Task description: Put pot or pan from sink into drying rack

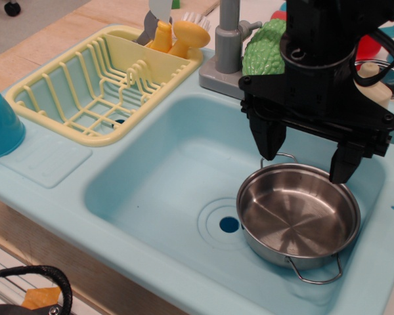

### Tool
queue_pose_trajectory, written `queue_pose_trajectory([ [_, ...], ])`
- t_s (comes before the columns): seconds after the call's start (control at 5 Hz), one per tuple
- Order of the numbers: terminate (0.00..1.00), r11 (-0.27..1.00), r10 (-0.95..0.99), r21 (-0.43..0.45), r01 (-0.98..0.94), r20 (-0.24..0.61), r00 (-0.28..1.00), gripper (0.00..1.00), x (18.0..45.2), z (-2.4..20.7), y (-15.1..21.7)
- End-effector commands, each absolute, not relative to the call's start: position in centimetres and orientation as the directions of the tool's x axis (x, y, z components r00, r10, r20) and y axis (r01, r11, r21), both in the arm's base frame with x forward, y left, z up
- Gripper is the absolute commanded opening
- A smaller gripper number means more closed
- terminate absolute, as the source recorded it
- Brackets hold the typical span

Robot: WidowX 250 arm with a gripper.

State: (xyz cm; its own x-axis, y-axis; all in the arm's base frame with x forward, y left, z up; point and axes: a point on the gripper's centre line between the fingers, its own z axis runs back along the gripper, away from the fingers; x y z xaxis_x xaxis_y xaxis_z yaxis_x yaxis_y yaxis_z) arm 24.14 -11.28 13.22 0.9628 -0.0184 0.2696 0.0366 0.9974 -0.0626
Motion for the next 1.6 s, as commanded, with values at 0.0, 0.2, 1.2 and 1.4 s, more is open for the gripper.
queue_pose_trajectory([
  [0.0,0.00,0.997,-0.018,-0.063,0.037,0.270,0.963,1.00,24.1,13.2,-11.3],
  [0.2,0.00,0.997,0.072,-0.052,-0.061,0.224,0.972,1.00,23.0,12.7,-10.7],
  [1.2,0.00,0.985,0.160,-0.084,-0.153,0.076,0.984,1.00,23.2,8.5,-7.4],
  [1.4,0.00,0.983,0.162,-0.103,-0.155,0.064,0.985,1.00,23.1,7.6,-7.1],
])
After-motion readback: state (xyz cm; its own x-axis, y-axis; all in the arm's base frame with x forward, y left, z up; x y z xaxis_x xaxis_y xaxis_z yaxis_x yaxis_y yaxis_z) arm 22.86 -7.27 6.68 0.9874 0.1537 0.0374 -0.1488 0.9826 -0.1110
